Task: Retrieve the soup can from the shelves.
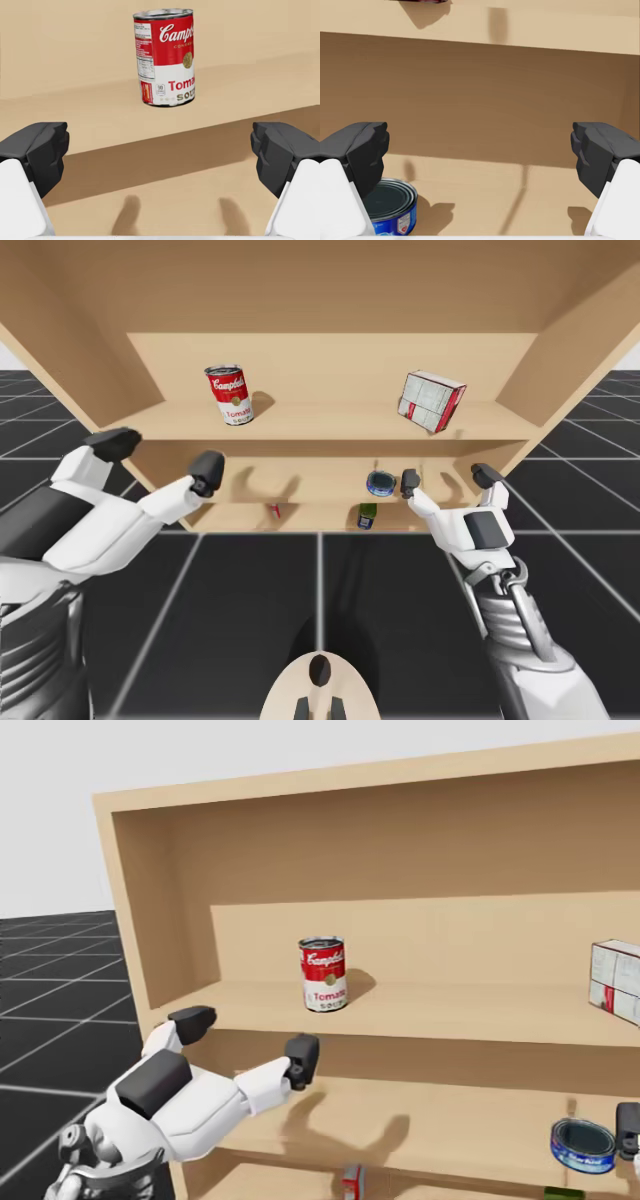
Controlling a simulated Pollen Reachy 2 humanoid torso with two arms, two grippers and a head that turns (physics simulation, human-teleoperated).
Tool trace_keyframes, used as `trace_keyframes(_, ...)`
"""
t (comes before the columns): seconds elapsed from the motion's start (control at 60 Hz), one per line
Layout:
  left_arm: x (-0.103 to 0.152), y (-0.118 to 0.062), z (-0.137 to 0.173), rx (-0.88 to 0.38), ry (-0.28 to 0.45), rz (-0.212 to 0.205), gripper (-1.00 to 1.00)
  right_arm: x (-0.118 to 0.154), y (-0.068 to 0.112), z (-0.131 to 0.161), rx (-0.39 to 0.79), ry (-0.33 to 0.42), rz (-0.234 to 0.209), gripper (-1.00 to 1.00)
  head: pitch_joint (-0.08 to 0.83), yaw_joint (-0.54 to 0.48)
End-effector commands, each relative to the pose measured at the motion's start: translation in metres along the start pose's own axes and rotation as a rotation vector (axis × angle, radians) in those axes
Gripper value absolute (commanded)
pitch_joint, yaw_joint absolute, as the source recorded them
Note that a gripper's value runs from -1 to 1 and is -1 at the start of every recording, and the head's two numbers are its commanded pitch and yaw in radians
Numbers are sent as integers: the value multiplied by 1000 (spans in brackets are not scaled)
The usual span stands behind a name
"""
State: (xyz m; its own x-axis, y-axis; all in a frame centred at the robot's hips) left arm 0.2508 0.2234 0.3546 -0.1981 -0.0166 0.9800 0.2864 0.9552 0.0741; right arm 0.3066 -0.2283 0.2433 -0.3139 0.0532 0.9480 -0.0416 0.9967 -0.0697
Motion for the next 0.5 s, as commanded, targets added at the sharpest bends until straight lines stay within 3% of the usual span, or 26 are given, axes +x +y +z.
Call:
trace_keyframes(0.017, 25, -6, -14, -22, 90, 25, -1000, -1, 1, 0, -3, 2, -4, -1000, 131, 272)
trace_keyframes(0.083, 32, -7, -22, -23, 90, 18, -1000, -1, 0, 0, -5, 1, -3, -1000, 133, 274)
trace_keyframes(0.183, 36, -5, -43, -34, 124, 42, -1000, -1, 1, 0, -5, 3, -2, -1000, 138, 277)
trace_keyframes(0.35, 29, 5, -80, -17, 187, 95, -1000, -1, -1, -1, -8, 4, -4, -1000, 145, 281)
trace_keyframes(0.5, 23, 10, -109, 21, 218, 103, -1000, -1, -1, -1, -10, 4, -7, -1000, 157, 281)
